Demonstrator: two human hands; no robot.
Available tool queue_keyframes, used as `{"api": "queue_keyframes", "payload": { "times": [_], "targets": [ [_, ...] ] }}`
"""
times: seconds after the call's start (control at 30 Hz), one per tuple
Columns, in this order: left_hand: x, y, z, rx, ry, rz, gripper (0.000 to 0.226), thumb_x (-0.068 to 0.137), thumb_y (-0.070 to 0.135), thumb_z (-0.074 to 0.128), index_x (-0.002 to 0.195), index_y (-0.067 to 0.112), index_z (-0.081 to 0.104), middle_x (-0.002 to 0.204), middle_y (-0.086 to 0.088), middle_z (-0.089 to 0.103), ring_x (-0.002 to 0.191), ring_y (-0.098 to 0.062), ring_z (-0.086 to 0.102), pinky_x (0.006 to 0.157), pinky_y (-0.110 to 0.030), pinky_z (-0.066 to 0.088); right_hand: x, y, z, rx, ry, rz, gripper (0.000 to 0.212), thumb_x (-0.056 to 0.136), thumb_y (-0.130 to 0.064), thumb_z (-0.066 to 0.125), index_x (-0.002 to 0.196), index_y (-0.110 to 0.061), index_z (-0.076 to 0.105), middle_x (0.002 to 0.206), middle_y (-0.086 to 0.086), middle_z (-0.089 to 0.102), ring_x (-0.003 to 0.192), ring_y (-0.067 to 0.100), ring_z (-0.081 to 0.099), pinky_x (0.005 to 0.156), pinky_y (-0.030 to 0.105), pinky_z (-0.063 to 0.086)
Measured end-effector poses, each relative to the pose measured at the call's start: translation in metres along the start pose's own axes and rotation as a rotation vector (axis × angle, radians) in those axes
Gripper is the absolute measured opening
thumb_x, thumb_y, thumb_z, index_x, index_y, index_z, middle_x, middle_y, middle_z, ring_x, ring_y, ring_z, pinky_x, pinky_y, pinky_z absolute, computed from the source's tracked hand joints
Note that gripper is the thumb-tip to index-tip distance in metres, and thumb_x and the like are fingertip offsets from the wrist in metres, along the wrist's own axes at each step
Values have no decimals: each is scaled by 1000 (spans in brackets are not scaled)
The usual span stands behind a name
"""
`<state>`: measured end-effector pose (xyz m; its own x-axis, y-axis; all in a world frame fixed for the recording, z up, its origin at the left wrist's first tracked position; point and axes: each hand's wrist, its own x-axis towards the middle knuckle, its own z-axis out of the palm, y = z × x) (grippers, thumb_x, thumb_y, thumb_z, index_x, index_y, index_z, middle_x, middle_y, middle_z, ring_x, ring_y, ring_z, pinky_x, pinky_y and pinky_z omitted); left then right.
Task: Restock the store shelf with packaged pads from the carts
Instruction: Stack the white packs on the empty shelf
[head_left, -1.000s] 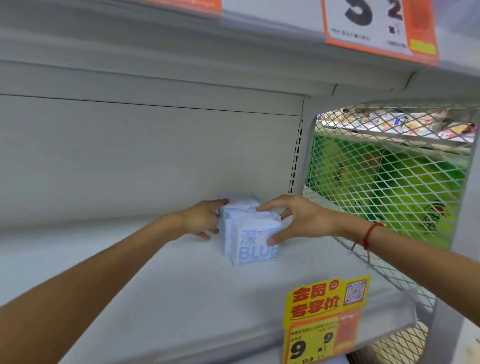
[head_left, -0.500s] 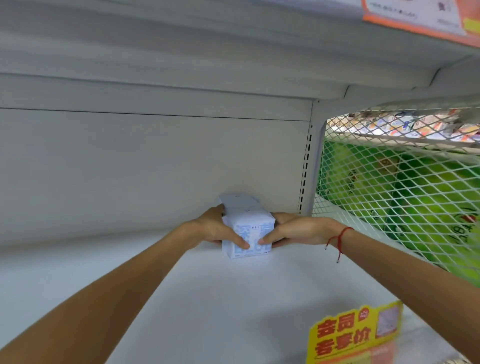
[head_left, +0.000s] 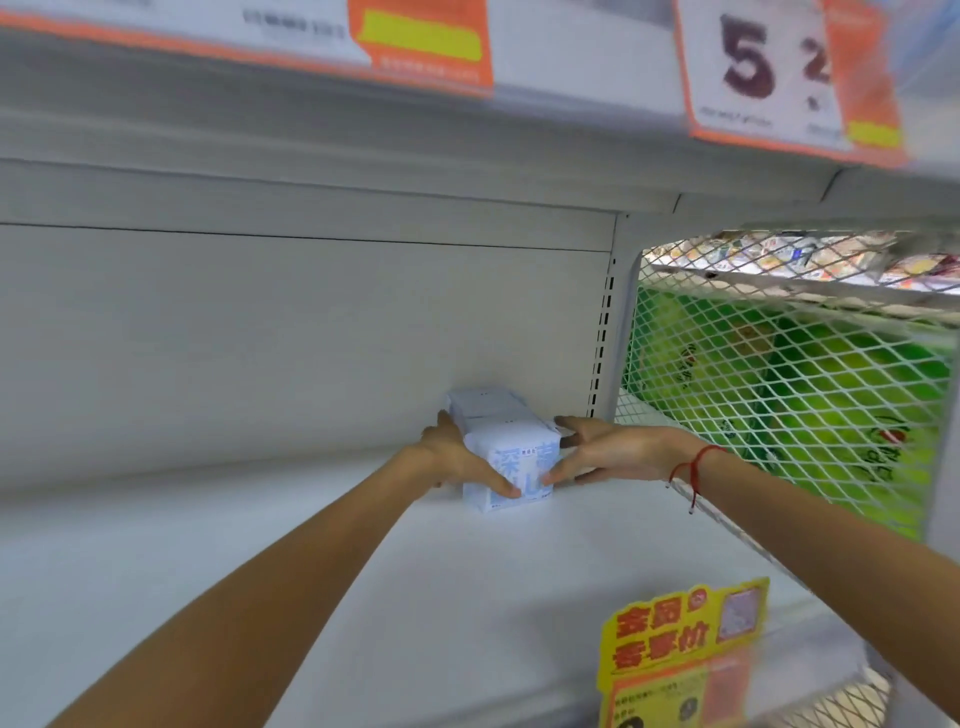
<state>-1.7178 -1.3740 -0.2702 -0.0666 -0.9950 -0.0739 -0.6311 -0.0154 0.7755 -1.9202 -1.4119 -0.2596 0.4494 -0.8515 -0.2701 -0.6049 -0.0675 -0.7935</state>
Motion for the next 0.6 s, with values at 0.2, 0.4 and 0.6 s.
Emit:
{"api": "queue_keyframes", "payload": {
  "times": [0.2, 0.4, 0.6],
  "targets": [
    [-56, 20, -2, -211, 44, -127, 57, 85, 10, 68, 136, 6, 42, 116, -6, 52, 100, -20, 51, 78, -30, 46, -60, -12, 2, 56, 130, -8, 63, 94, -5, 54, 148, -17, 24, 148, 16, 37, 132, 26, 43, 100, 33, 42],
    [-72, 32, 11, -282, 33, -169, 45, 92, -1, 47, 136, 5, 43, 117, -13, 53, 92, -17, 48, 79, -29, 42, -68, -9, 15, 194, 129, 13, 57, 96, 0, 46, 147, -12, 25, 150, 21, 31, 136, 27, 38, 97, 33, 41],
    [-50, 27, 11, -313, 54, -155, 35, 93, 3, 44, 127, 2, 52, 98, -6, 54, 85, -16, 52, 79, -29, 42, -40, -10, 12, 245, 113, 10, 49, 95, 2, 45, 139, 14, 26, 147, 27, 32, 135, 34, 37, 86, 19, 49]
  ]
}}
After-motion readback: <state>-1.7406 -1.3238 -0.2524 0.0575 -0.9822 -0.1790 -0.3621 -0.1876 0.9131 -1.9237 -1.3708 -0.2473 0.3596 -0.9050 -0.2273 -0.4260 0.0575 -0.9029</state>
